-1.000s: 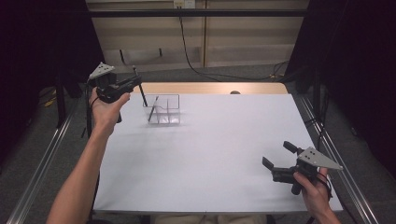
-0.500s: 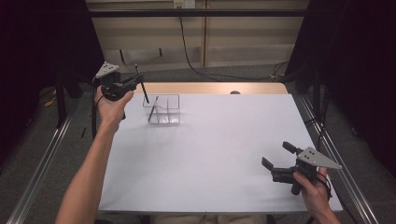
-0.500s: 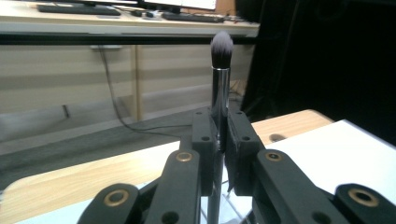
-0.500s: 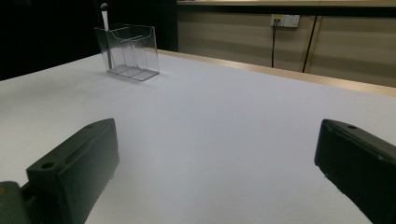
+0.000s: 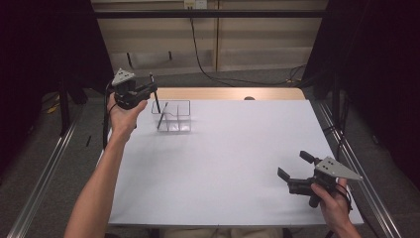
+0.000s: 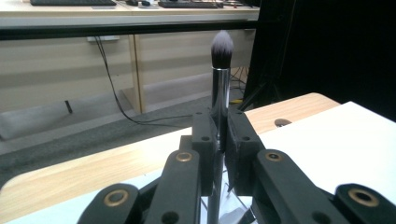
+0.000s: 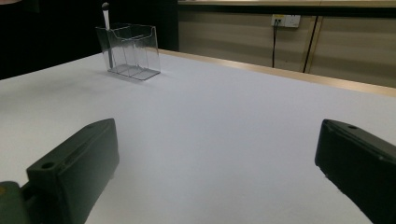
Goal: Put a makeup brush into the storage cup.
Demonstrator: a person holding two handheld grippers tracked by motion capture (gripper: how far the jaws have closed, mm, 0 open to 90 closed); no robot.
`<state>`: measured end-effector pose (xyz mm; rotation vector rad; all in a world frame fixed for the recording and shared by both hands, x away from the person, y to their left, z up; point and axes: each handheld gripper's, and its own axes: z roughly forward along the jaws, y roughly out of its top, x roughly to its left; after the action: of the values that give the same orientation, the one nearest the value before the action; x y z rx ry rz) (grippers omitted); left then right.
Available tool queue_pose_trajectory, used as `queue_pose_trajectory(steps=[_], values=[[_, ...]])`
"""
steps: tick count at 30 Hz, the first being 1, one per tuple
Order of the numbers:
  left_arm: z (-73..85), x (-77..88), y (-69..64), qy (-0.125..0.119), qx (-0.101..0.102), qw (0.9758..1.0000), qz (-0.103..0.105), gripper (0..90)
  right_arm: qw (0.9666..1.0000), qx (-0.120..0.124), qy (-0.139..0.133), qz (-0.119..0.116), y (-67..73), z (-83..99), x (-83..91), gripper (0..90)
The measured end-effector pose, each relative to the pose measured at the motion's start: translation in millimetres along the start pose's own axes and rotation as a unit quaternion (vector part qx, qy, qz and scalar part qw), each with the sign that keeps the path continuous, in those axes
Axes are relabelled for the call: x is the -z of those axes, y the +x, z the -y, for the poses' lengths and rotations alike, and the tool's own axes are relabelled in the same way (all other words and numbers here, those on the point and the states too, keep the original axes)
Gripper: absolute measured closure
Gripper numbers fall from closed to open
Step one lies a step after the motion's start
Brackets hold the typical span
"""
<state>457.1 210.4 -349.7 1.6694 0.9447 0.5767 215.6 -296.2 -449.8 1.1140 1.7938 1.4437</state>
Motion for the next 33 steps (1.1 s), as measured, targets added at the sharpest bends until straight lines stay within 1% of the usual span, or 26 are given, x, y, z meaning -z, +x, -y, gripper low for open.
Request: queue_pose_trajectory(steps=[1,2,4,5,8,11,14,16,18,20,24,26,30,33], values=[[1.0,-0.3,0.0,0.001,0.001,1.0000,0.002,83.6,1.0000,0.000,0.000,0.000,0.0,0.1,-0.1,0.0],[1.8,-0.4,0.0,0.003,-0.004,1.0000,0.000,83.6,1.0000,0.000,0.000,0.000,0.1,0.1,-0.1,0.0],[4.2,-0.8,1.3,0.002,0.002,1.0000,0.000,83.6,1.0000,0.000,0.000,-0.001,0.1,0.1,0.3,0.0],[5.2,-0.8,2.3,0.004,0.002,1.0000,-0.004,83.6,1.0000,0.000,0.001,-0.001,0.1,0.2,0.2,0.0],[8.3,-1.1,5.1,0.005,0.008,1.0000,-0.002,83.6,1.0000,-0.001,0.000,-0.001,0.1,0.1,0.4,0.0],[10.4,-2.4,3.6,0.012,-0.002,0.9999,-0.005,83.6,1.0000,-0.002,0.000,0.000,-0.2,0.3,0.1,0.0],[13.7,-5.2,3.0,0.015,-0.002,0.9999,-0.003,83.5,1.0000,-0.003,0.000,-0.001,0.4,0.2,-0.3,0.0],[17.0,-7.9,3.5,0.021,-0.002,0.9998,-0.005,83.6,1.0000,-0.002,-0.001,-0.002,0.7,0.2,-0.2,0.0],[20.2,-9.9,4.7,0.023,0.003,0.9997,-0.006,83.6,1.0000,-0.001,0.000,-0.002,0.3,0.3,-0.1,0.0],[22.9,-10.9,5.5,0.025,0.004,0.9997,-0.007,83.6,1.0000,-0.004,0.000,0.000,-0.2,0.5,-0.1,0.0],[26.7,-11.6,6.2,0.029,0.004,0.9995,-0.008,83.5,1.0000,-0.003,0.001,0.000,-0.8,0.7,-0.2,0.0],[28.2,-11.9,6.9,0.033,0.000,0.9994,-0.010,83.6,1.0000,-0.003,0.000,-0.001,-0.4,0.7,-0.7,0.0],[29.6,-11.1,8.3,0.033,0.005,0.9994,-0.010,83.5,1.0000,-0.004,0.000,-0.002,0.0,0.6,-0.7,0.0],[30.0,-10.7,8.6,0.034,0.004,0.9994,-0.009,83.5,1.0000,-0.004,0.000,-0.001,-0.4,0.7,-0.6,0.0]])
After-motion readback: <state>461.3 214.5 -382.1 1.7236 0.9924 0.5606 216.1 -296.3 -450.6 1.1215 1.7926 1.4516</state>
